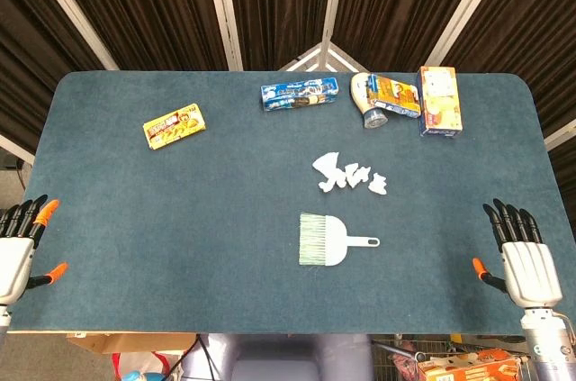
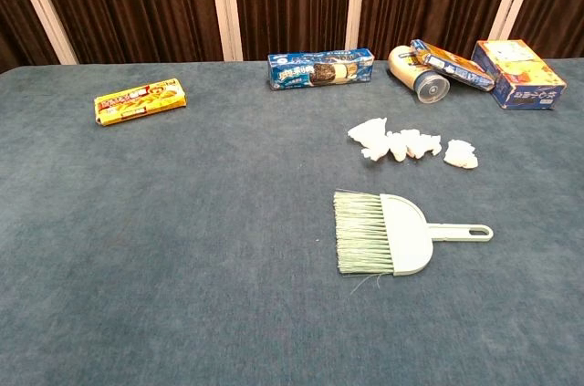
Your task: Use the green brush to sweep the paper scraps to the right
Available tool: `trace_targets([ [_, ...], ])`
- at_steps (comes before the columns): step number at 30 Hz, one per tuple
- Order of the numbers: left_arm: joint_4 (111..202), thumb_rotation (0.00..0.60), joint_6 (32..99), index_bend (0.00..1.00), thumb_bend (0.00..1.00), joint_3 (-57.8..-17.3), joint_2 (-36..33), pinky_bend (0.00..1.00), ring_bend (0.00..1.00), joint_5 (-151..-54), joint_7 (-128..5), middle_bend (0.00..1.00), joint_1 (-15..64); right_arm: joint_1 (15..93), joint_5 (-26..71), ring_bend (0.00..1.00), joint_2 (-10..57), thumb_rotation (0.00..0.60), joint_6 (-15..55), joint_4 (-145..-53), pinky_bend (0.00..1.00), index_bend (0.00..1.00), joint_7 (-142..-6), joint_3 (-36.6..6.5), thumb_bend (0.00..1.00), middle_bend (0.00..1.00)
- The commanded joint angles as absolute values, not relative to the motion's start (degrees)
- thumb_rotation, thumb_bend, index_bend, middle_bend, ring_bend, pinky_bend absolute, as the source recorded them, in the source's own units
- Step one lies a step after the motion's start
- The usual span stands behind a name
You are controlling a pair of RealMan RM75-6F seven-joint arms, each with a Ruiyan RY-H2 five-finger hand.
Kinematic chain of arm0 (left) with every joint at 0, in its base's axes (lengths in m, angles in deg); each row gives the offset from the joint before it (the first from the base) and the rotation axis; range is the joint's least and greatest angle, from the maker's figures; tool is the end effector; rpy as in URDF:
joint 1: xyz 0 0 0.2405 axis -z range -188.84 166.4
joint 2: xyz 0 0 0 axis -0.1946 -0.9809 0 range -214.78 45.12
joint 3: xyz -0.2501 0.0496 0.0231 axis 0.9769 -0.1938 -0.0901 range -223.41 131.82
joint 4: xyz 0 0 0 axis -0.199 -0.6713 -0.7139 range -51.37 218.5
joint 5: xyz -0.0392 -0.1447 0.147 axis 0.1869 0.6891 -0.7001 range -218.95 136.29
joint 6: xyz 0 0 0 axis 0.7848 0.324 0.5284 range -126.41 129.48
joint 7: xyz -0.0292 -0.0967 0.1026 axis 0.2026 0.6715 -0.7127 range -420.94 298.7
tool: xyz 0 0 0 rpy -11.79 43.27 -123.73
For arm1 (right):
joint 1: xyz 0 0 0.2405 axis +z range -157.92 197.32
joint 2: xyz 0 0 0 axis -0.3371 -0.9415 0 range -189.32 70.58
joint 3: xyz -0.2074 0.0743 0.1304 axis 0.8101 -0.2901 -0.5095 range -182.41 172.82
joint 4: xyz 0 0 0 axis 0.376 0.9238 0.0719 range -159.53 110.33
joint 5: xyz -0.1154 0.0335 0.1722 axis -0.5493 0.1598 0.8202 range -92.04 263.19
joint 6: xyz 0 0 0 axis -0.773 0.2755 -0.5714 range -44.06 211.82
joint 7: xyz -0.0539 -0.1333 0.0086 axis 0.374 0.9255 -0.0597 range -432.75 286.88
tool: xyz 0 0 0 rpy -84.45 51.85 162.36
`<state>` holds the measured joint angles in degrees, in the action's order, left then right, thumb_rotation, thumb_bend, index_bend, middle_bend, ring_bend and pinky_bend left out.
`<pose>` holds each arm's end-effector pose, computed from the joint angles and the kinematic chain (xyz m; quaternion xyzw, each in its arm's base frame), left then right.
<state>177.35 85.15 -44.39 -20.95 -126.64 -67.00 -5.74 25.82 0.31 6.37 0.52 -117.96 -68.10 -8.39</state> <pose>-0.3094 0.1785 0.1519 -0.6191 -0.3765 -0.3513 0.5929 -0.3029 -0.1899 0.1467 0.6069 -0.3776 0.3780 0.5883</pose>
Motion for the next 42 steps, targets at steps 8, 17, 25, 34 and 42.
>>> trace_targets([
  [8, 177.36, 0.600, 85.34, 0.00, 0.05, -44.27, -20.99, 0.00, 0.00, -126.62, -66.96, 0.00, -5.78, 25.86, 0.23, 0.00, 6.18, 0.600, 0.91, -118.32, 0.06, 0.00, -68.26, -8.23, 0.31, 0.00],
  [17, 177.31, 0.600, 85.27, 0.00, 0.05, -44.19, -20.93, 0.00, 0.00, -126.31, -66.76, 0.00, -5.82, 26.94, -0.33, 0.05, 6.41, 0.600, 2.35, -119.79, 0.11, 0.00, -69.38, -8.34, 0.31, 0.03],
  [25, 177.67, 0.600, 84.95, 0.00, 0.05, -44.37, -21.04, 0.00, 0.00, -126.42, -66.91, 0.00, -5.74, 31.02, 0.36, 0.82, 8.25, 0.600, 7.54, -119.94, 0.82, 0.05, -73.26, -10.08, 0.31, 0.74],
  [34, 177.90, 0.600, 84.59, 0.00, 0.05, -44.36, -21.04, 0.00, 0.00, -126.04, -67.19, 0.00, -5.66, 37.03, -0.34, 1.00, 12.92, 0.600, 15.71, -119.12, 0.99, 0.27, -65.20, -9.82, 0.31, 0.96],
  [42, 177.81, 0.600, 84.71, 0.00, 0.05, -44.43, -21.20, 0.00, 0.00, -126.36, -66.73, 0.00, -5.68, 40.73, 5.08, 1.00, 19.78, 0.600, 21.76, -118.44, 0.99, 0.40, -55.35, -10.42, 0.31, 0.96],
])
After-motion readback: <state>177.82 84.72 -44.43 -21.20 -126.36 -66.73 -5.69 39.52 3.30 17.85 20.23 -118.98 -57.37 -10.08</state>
